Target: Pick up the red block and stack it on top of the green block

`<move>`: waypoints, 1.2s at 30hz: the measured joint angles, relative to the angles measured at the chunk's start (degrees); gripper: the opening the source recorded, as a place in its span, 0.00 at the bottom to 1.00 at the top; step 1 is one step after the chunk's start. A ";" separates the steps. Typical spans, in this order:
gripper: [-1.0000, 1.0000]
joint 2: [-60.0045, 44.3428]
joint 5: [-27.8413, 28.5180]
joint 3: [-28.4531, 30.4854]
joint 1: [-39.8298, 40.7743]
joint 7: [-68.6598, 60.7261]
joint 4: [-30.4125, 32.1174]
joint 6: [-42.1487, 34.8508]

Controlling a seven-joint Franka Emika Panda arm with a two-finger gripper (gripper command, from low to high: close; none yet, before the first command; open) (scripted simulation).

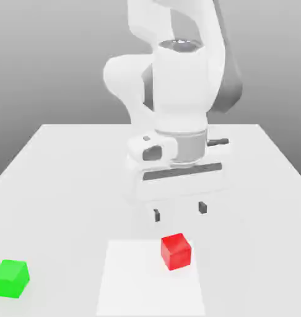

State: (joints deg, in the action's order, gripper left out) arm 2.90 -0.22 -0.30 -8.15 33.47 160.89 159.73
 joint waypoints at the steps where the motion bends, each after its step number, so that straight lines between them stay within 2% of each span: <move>1: 0.50 -2.10 0.15 -0.01 0.02 -0.14 0.39 1.62; 7: 0.50 -14.55 0.52 0.15 -0.20 -0.11 -0.70 12.11; 8: 0.00 -15.69 0.53 0.16 -0.20 -0.10 -0.86 13.09; 15: 0.00 -15.50 0.74 0.07 -0.10 0.08 -0.83 12.91; 22: 0.00 -2.96 0.17 -0.49 0.59 -0.25 0.57 1.74; 25: 0.00 -3.85 -1.06 3.75 -1.13 -0.21 -3.43 -1.63; 30: 0.00 -8.23 -3.62 11.42 12.53 -0.01 -12.61 -6.84; 36: 0.00 -15.62 -7.53 17.97 21.58 -0.13 -24.19 -11.21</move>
State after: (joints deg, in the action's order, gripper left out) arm -12.72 -7.76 17.67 13.44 33.34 136.70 148.52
